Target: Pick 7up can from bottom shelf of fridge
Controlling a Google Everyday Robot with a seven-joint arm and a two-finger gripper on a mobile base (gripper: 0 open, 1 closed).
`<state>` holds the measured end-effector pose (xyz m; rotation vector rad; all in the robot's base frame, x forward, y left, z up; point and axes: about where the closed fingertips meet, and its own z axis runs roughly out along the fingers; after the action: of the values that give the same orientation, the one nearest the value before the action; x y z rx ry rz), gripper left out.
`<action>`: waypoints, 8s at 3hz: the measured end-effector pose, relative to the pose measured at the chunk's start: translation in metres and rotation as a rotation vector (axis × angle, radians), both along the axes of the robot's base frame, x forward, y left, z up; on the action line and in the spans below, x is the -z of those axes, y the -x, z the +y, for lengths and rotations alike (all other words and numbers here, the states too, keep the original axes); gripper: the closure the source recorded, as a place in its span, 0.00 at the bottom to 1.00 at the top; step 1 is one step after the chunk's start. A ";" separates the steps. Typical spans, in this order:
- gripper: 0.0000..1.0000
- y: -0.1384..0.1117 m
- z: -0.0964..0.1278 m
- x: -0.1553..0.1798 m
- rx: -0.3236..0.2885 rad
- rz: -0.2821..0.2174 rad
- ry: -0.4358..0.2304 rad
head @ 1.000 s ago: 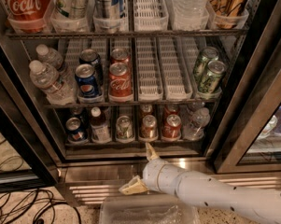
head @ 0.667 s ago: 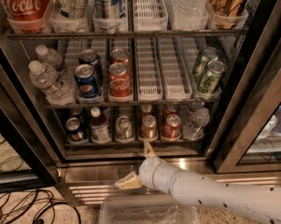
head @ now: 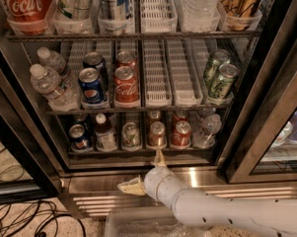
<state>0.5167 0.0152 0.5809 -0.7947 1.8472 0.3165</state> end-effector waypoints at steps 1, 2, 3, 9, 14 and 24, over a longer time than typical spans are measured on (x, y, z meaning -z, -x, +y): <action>0.00 -0.003 0.000 -0.009 0.066 -0.040 -0.055; 0.00 0.000 0.005 -0.017 0.117 -0.089 -0.102; 0.00 0.002 0.015 -0.022 0.151 -0.134 -0.127; 0.14 -0.023 0.027 -0.023 0.174 -0.273 -0.118; 0.27 -0.055 0.027 -0.029 0.299 -0.372 -0.176; 0.32 -0.118 0.021 -0.022 0.428 -0.416 -0.154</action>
Offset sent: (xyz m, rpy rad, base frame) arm -0.0033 0.0061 0.0279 0.1583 -0.1562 -0.1909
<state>0.6347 0.0366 0.6027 -0.3132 1.5260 0.0128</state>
